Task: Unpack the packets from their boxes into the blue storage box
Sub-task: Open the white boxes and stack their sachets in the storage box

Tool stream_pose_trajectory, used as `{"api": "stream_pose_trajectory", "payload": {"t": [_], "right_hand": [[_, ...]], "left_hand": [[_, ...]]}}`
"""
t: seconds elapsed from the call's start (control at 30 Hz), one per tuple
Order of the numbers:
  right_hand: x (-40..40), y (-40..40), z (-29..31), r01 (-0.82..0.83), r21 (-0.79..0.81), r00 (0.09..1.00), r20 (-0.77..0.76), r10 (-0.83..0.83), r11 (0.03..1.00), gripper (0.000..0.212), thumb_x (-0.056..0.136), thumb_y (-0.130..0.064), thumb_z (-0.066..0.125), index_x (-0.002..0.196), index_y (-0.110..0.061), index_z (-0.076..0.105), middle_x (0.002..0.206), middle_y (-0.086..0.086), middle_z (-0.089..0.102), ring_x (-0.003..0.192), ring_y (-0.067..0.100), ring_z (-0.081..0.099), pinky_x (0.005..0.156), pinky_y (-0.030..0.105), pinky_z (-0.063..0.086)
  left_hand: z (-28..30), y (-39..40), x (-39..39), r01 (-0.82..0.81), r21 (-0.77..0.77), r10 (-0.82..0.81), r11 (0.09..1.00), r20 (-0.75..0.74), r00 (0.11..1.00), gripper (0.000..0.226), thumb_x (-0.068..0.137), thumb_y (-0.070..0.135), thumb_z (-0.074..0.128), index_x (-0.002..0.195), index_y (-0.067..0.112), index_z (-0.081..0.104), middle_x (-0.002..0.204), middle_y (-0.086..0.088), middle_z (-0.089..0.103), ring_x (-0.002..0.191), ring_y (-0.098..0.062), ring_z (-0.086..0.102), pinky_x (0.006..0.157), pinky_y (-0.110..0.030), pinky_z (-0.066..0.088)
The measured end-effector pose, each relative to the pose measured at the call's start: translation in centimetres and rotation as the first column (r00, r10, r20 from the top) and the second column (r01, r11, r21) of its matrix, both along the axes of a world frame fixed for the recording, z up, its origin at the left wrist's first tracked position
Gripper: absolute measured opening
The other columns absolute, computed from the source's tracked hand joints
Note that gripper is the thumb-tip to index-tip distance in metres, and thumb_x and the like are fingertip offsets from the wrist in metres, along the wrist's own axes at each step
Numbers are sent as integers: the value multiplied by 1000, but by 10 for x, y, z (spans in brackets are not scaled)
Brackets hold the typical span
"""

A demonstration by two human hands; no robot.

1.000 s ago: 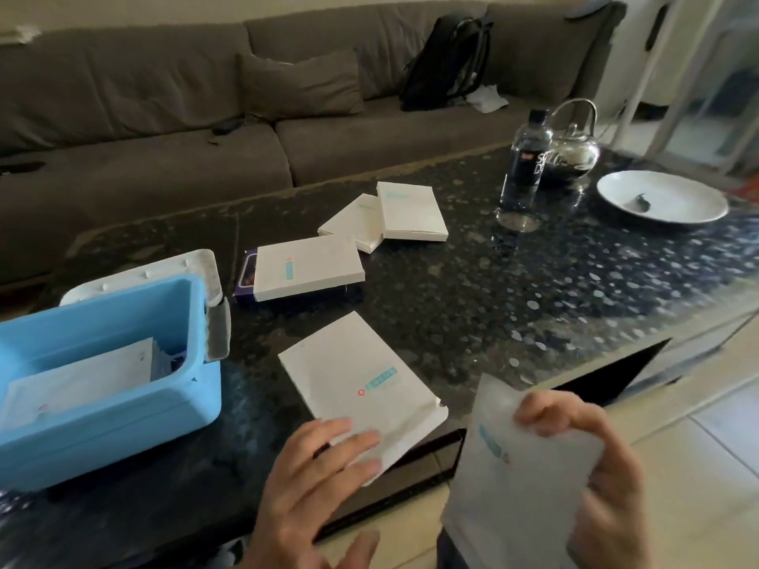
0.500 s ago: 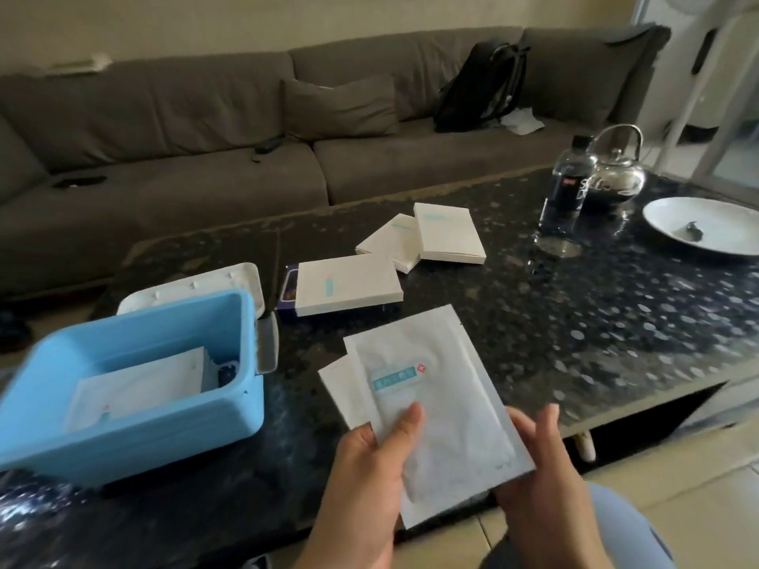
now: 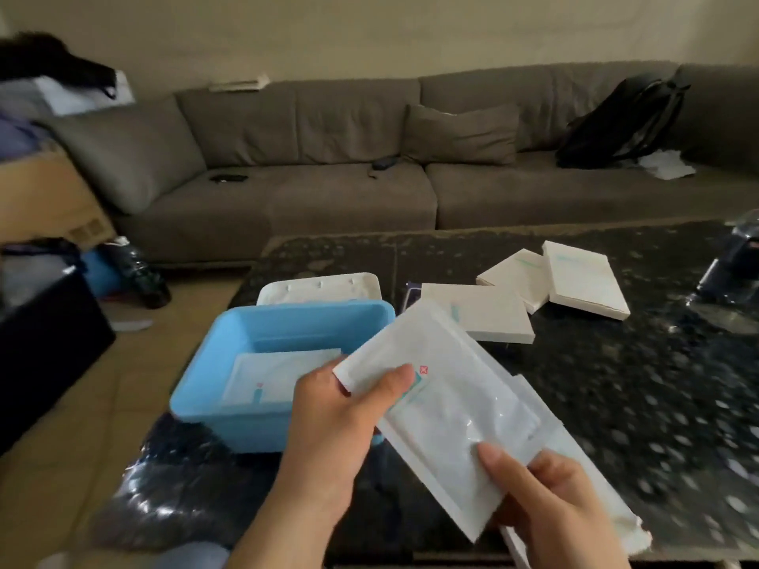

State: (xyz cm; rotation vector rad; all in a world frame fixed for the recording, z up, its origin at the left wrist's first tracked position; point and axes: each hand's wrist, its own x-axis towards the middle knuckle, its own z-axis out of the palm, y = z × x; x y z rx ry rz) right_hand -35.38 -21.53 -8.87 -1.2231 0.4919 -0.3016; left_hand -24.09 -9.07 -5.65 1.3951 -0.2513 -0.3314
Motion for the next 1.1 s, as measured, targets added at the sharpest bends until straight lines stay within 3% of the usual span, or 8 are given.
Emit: {"api": "stream_pose_trajectory", "payload": {"t": [0.07, 0.2, 0.3, 0.43, 0.57, 0.73, 0.87, 1.1], "right_hand": [[19, 4, 8, 22, -77, 1000, 16, -21, 997, 24, 60, -22, 87, 77, -8, 79, 73, 22, 72, 56, 32, 67, 45, 32, 51], [66, 5, 38, 56, -281, 997, 61, -40, 958, 13, 88, -21, 65, 90, -13, 75, 80, 4, 77, 69, 23, 74, 58, 39, 60], [102, 4, 61, -55, -458, 998, -18, 52, 887, 9, 91, -22, 62, 100, -23, 66, 79, -6, 76, 71, 14, 74, 53, 28, 60], [149, 13, 65, -158, -551, 985, -141, 96, 820, 41, 91, -19, 64, 127, -29, 47, 104, -4, 65, 78, 13, 68, 44, 24, 55], [178, 31, 48, -265, -551, 960, -230, 161, 792, 51, 91, -14, 64, 132, -31, 37, 109, -3, 58, 75, 10, 61, 41, 24, 52], [198, 50, 25, -378, -468, 909, -349, 226, 799, 51, 92, -13, 64, 132, -29, 36, 104, 0, 56, 83, 18, 63, 49, 32, 59], [208, 56, 9, -453, -585, 873, -446, 199, 673, 56, 86, -19, 71, 132, -23, 39, 108, 6, 65, 92, 23, 66, 63, 31, 61], [210, 54, 13, -591, -671, 794, -580, 179, 447, 67, 73, -30, 83, 124, -16, 42, 97, 0, 58, 82, 16, 62, 66, 27, 56]], "left_hand": [[5, 19, 19, -3, 59, -1, 998, 73, 997, 42, 57, 33, 81, 97, 22, 77, 98, 1, 78, 97, -20, 73, 79, -36, 57], [1, 47, 53, -52, 205, 29, 977, 112, 993, 51, 69, 27, 86, 116, 33, 67, 105, 7, 76, 103, -19, 71, 92, -49, 54], [0, 65, 86, -148, 246, 113, 958, 150, 982, 63, 74, 22, 83, 128, 36, 56, 101, 6, 77, 97, -16, 73, 89, -47, 57], [7, 86, 133, -345, 334, 216, 877, 367, 905, 59, 81, 15, 80, 132, 27, 55, 107, 11, 71, 94, -10, 70, 85, -32, 58], [16, 102, 155, -386, 494, 65, 779, 549, 833, 36, 85, 6, 74, 117, 20, 66, 105, 10, 65, 78, 3, 64, 64, -1, 45], [3, 103, 162, -173, 738, -279, 652, 447, 850, 35, 81, 9, 78, 107, 30, 67, 107, 13, 66, 74, 0, 67, 69, -16, 52], [-7, 99, 161, -43, 864, -457, 502, 308, 835, 45, 78, 26, 82, 117, 36, 62, 117, 20, 61, 88, -1, 63, 82, -29, 55], [-11, 90, 157, 21, 938, -570, 345, 192, 799, 68, 75, 35, 83, 134, 33, 51, 132, 13, 52, 108, -9, 54, 88, -27, 48]]}}
